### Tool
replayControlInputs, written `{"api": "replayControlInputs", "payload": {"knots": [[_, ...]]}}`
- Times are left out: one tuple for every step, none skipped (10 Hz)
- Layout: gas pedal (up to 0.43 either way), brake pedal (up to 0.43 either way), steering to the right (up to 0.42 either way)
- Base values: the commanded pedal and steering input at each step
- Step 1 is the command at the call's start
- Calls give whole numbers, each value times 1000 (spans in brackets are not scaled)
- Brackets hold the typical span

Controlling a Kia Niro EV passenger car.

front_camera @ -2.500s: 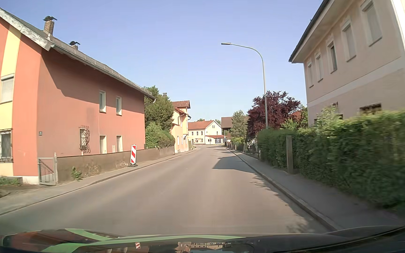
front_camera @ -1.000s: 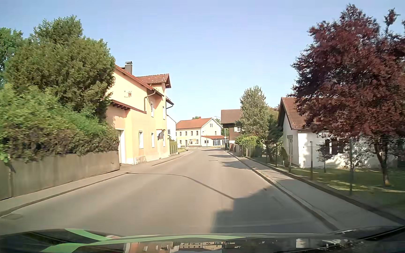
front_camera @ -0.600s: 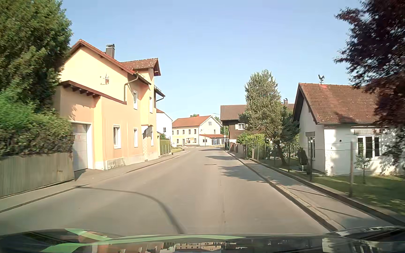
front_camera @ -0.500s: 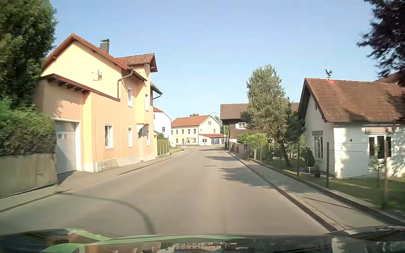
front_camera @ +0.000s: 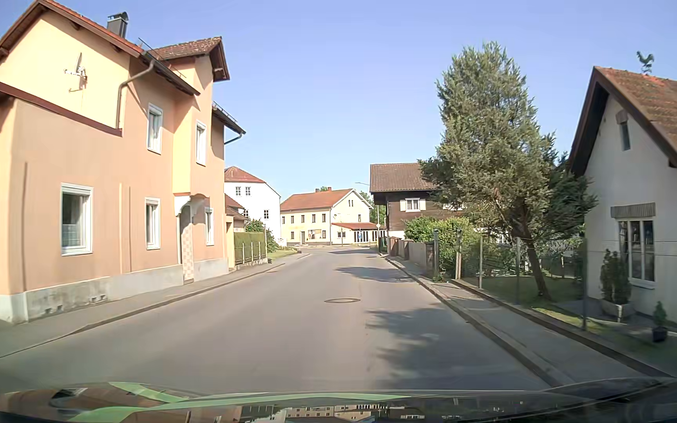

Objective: Follow the waypoints while adhering to traffic rules and regulations

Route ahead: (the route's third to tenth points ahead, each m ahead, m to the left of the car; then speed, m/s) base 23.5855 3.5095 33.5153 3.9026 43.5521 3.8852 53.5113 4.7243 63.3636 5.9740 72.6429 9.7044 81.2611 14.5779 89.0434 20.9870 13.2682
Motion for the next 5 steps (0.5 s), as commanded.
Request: {"api": "replayControlInputs", "payload": {"knots": [[0,0,-7],[0,0,-7],[0,0,-7],[0,0,-6],[0,0,-6]]}}
